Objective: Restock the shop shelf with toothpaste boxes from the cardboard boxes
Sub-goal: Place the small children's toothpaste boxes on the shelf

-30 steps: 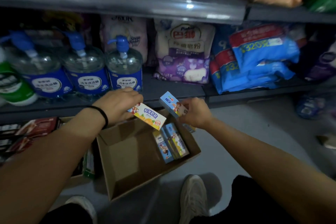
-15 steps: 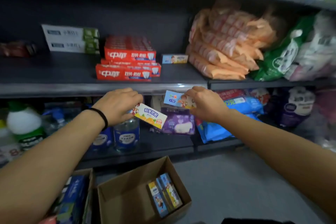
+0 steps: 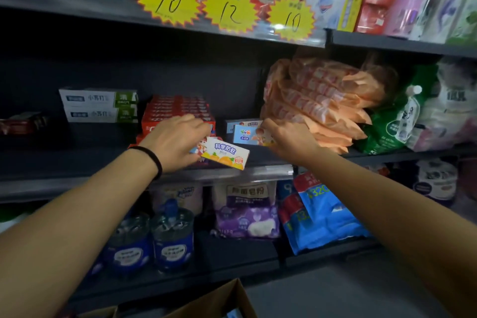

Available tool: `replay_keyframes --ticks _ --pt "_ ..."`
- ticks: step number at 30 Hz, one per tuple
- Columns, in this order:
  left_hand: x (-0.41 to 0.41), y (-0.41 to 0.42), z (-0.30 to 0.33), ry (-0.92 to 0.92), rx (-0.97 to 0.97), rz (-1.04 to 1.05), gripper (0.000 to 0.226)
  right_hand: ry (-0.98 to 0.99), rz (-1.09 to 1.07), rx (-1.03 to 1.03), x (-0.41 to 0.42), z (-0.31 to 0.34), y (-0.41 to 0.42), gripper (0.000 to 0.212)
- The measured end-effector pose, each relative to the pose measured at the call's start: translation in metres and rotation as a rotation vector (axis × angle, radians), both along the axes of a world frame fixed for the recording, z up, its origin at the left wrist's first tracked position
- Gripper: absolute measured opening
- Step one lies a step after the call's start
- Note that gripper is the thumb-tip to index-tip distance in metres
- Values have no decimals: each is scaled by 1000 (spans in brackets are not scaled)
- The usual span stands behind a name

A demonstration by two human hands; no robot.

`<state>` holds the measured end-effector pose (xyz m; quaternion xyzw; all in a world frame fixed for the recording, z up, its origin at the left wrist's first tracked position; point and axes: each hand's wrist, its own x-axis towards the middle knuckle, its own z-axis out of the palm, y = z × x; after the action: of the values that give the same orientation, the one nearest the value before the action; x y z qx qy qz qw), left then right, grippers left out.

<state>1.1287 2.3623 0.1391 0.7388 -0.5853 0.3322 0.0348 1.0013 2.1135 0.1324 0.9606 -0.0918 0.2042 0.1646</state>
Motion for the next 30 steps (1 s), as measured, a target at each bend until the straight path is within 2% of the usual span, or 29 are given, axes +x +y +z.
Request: replay_keyframes --ticks 11,21,26,30 --pt "57 -71 3 24 -1 43 26 100 6 -34 91 -17 -73 54" --pt "94 -112 15 59 -3 160 26 173 -4 -64 154 -35 -119 74" --pt "109 -120 12 94 3 246 30 206 41 13 170 -44 -130 83" --pt "113 -122 9 123 -6 278 32 217 93 42 178 -52 -133 79"
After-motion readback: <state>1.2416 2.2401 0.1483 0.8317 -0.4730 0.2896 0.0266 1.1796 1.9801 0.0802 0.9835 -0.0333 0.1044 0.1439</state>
